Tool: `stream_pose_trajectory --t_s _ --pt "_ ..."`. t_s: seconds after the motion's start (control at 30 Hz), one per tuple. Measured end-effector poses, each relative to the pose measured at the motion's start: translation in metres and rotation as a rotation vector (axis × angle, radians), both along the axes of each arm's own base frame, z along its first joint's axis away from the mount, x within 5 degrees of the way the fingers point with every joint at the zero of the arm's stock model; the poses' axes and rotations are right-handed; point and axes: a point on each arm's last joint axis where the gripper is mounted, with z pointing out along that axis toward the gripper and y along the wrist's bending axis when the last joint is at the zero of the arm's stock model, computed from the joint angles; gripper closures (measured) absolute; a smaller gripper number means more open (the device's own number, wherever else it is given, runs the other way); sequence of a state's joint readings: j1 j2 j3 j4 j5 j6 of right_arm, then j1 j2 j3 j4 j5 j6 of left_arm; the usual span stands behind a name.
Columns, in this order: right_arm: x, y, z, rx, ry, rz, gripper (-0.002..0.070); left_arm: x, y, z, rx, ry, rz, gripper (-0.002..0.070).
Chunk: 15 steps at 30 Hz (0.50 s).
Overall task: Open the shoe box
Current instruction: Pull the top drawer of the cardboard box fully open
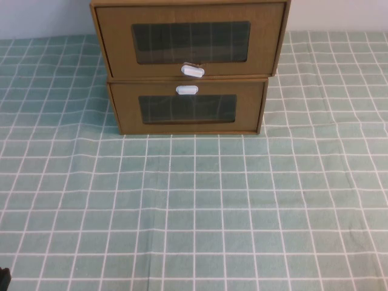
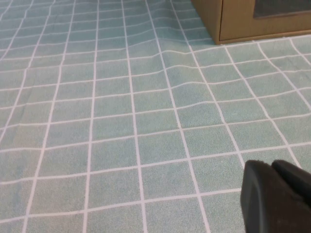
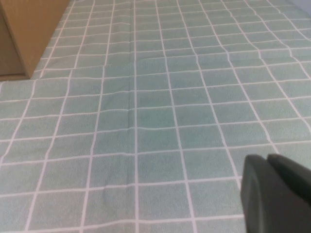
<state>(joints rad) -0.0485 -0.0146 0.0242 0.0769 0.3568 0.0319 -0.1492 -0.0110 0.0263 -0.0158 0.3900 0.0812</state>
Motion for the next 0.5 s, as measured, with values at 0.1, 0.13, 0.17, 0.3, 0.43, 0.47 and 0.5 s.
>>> stream_pose_trajectory --t_s 0.1,0.13,0.17,0.3,0.43,0.47,0.5 --pt "0.0 0.0 0.0 0.0 0.0 0.0 0.069 0.0 -0.0001 0.0 -0.006 0.001 0.0 0.068" --pt "0.0 0.0 0.0 0.0 0.0 0.0 0.069 0.0 -0.0002 0.0 -0.008 0.001 0.0 0.068" --pt "0.0 0.0 0.0 0.0 0.0 0.0 0.069 0.0 -0.0002 0.0 -0.008 0.001 0.0 0.068" --pt "0.0 0.0 0.0 0.0 0.0 0.0 0.069 0.0 -0.0003 0.0 -0.012 0.002 0.001 0.068" --pt "0.0 0.0 0.0 0.0 0.0 0.0 0.069 0.0 -0.0003 0.0 -0.012 0.002 0.001 0.068" --pt "0.0 0.0 0.0 0.0 0.0 0.0 0.069 0.0 -0.0003 0.0 -0.012 0.002 0.001 0.068" --pt "0.0 0.0 0.0 0.0 0.0 0.0 0.069 0.0 -0.0003 0.0 -0.012 0.002 0.001 0.068"
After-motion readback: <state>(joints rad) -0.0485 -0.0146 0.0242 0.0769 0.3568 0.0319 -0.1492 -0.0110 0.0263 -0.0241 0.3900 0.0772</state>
